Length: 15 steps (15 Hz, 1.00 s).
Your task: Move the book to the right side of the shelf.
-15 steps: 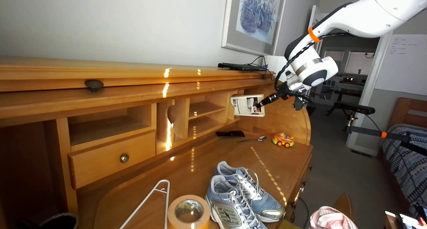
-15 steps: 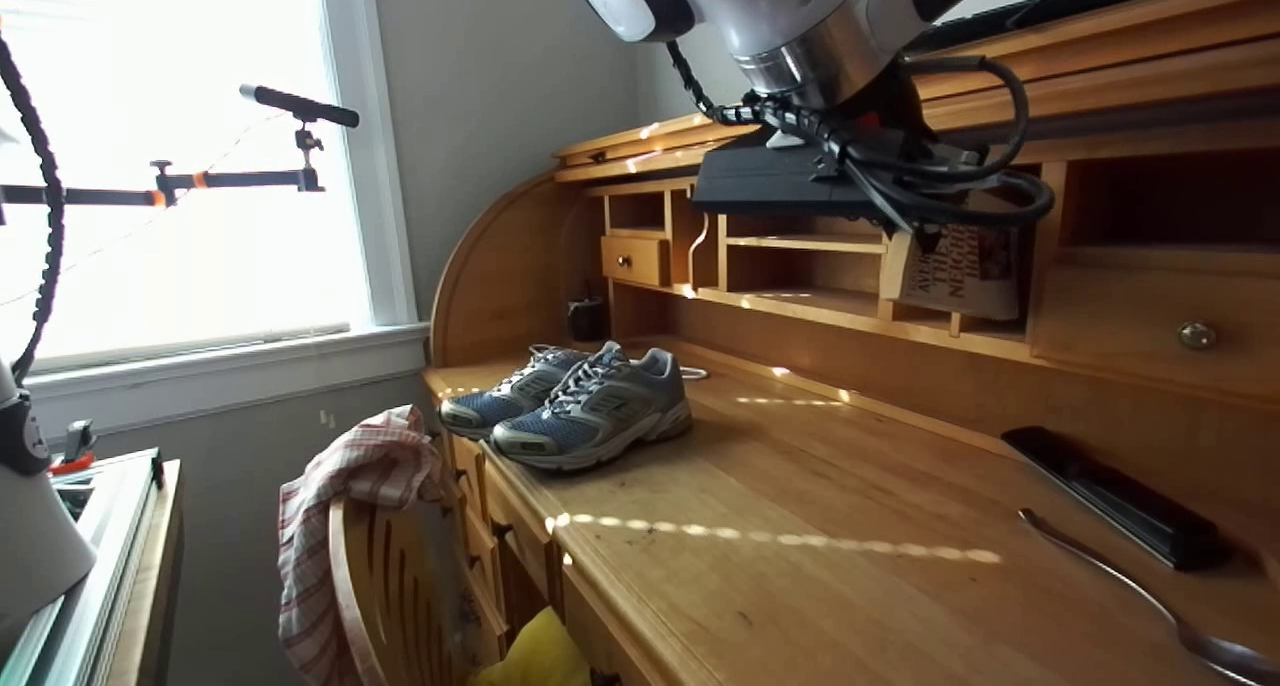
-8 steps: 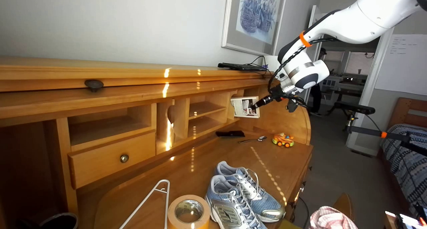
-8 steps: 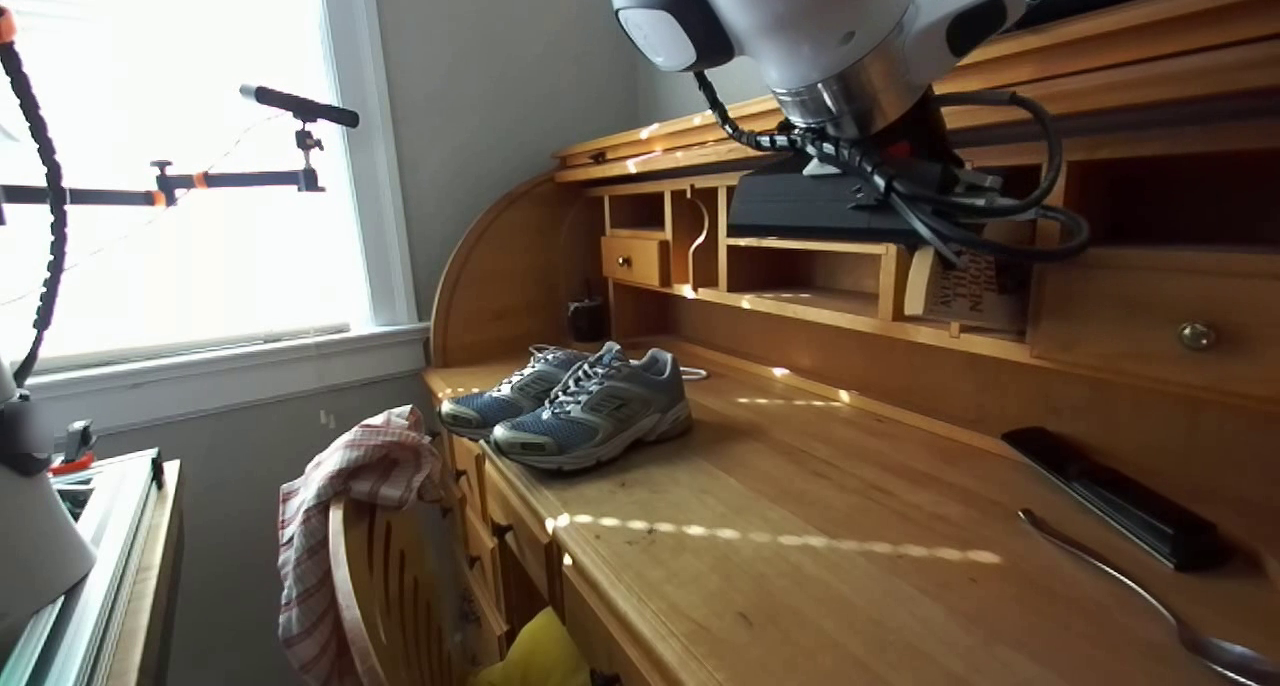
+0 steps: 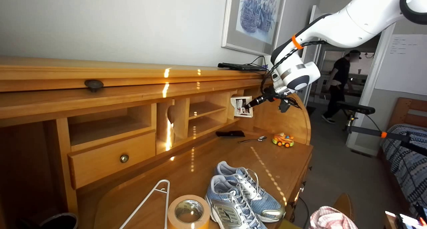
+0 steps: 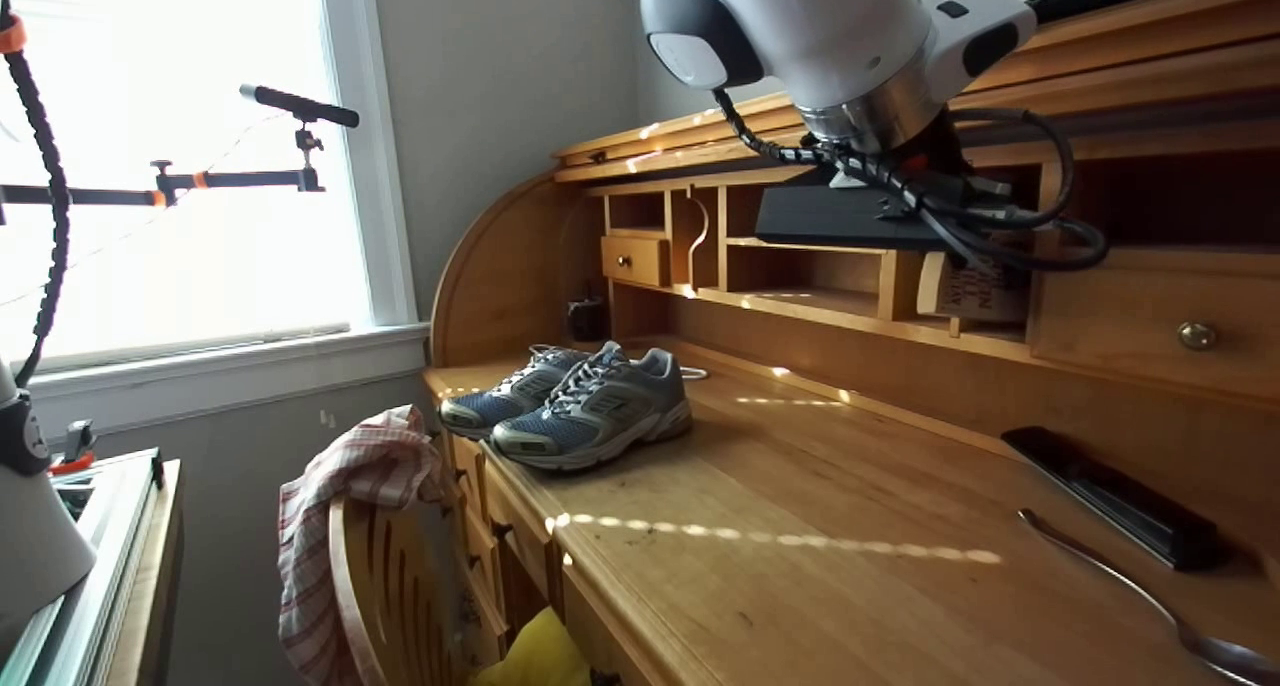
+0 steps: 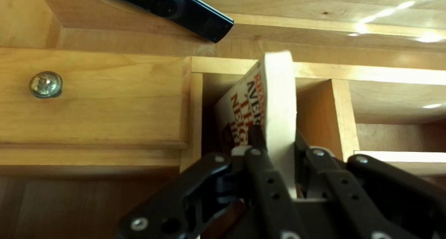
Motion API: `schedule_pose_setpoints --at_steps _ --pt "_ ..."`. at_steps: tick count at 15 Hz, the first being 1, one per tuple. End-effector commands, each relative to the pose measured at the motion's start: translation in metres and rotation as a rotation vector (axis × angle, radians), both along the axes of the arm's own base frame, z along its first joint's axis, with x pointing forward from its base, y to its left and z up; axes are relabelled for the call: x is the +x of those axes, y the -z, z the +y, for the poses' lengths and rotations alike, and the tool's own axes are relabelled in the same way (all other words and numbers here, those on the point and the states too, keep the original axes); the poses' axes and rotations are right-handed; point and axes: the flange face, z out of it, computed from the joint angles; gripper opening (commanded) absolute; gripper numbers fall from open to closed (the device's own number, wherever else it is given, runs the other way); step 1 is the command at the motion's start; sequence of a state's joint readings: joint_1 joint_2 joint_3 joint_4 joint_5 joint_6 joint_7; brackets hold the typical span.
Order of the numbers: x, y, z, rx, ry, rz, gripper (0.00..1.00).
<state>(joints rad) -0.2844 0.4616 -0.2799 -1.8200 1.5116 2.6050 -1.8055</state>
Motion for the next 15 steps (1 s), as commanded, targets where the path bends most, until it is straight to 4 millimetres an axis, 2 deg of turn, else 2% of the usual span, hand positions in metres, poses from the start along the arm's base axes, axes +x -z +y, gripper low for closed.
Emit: schedule_pose_setpoints --at_steps 1,15 --pt "0.011 0.014 -0.003 0.002 -0.015 -0.013 0.05" --pt "0.033 0.038 0.001 0.014 -0.003 -0.031 0.05"
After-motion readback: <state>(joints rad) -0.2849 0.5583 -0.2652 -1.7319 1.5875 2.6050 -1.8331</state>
